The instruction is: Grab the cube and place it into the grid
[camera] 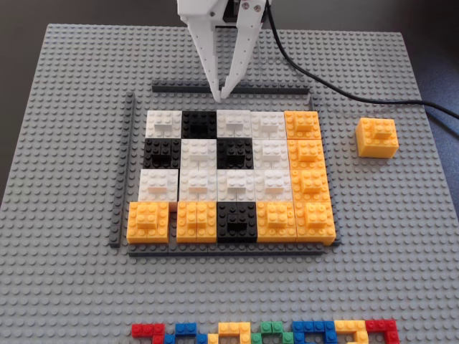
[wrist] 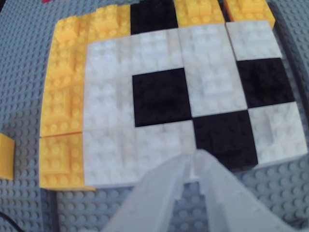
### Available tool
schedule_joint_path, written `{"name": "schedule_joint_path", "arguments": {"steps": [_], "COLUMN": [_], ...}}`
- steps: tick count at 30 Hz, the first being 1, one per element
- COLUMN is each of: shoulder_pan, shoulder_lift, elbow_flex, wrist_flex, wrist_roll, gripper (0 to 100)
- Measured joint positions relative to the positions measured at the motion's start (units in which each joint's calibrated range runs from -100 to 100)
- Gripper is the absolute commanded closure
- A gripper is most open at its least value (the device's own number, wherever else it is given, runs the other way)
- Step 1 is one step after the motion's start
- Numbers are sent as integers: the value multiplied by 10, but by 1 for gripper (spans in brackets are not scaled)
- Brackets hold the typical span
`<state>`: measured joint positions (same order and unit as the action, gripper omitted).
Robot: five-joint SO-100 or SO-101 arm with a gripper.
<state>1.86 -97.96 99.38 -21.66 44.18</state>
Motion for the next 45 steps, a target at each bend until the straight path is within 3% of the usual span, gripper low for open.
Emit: {"name": "schedule_joint_path", "arguments": {"steps": [31,45], "shoulder_pan": [-2,-86], "shoulder_lift": [0,68], "elbow_flex": [-6,-200], "wrist_flex": [-35,52], "wrist_roll": [30,-9], "gripper": [100,100]}}
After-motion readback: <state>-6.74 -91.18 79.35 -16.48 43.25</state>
